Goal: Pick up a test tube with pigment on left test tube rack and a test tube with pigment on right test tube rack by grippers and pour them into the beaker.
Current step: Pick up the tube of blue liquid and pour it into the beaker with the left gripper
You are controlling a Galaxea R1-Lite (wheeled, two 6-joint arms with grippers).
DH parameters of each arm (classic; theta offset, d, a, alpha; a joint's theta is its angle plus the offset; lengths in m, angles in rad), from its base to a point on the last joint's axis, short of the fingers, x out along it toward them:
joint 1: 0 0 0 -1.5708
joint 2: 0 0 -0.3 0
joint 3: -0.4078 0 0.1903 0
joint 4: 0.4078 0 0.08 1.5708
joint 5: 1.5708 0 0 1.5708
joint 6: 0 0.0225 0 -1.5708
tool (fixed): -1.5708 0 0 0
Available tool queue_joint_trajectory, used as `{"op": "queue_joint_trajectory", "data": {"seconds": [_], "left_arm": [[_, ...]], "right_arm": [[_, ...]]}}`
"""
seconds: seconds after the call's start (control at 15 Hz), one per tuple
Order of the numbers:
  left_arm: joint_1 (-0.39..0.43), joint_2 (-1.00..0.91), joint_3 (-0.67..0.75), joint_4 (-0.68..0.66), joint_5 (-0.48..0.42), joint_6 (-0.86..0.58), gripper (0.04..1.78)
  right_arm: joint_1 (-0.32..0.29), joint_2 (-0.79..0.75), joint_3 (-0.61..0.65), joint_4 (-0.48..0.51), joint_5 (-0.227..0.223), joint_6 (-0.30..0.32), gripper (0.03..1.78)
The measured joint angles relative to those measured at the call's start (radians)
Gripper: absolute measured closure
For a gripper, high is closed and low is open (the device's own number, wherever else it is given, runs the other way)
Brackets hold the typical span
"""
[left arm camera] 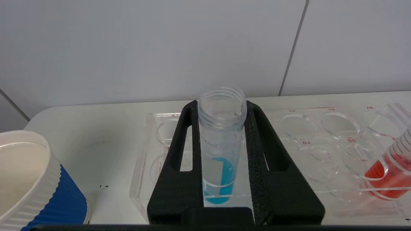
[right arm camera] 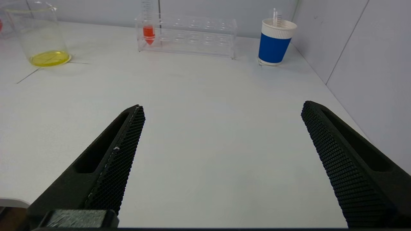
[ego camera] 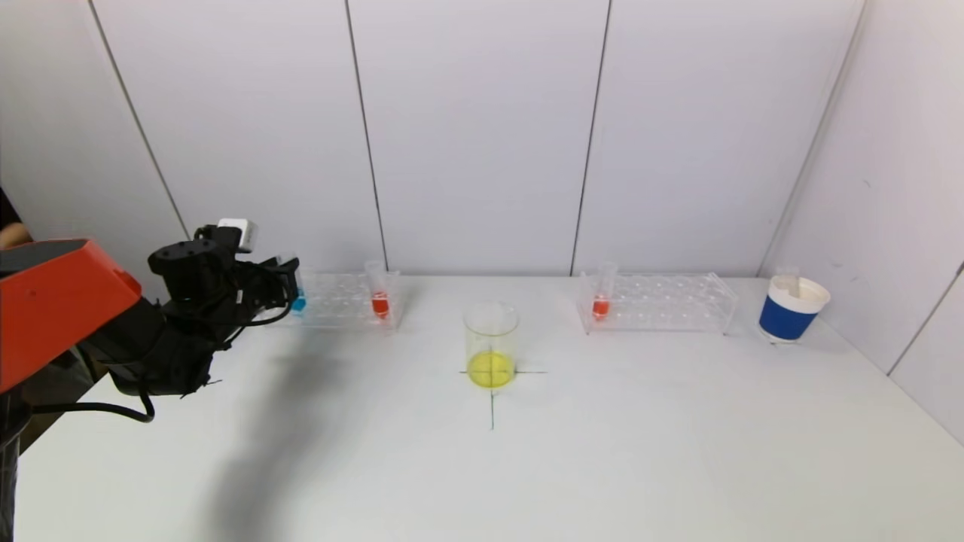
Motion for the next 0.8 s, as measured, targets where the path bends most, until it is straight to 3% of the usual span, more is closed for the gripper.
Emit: {"op": "queue_joint_trajectory", "data": {"seconds": [0.8], "left_arm": [[-0.004,-0.130,-0.068,0.142,0.000,-0.001,1.40]], "right_arm": [[0.000,0.000,0.000,0.000,0.000,0.000,0.04]]}}
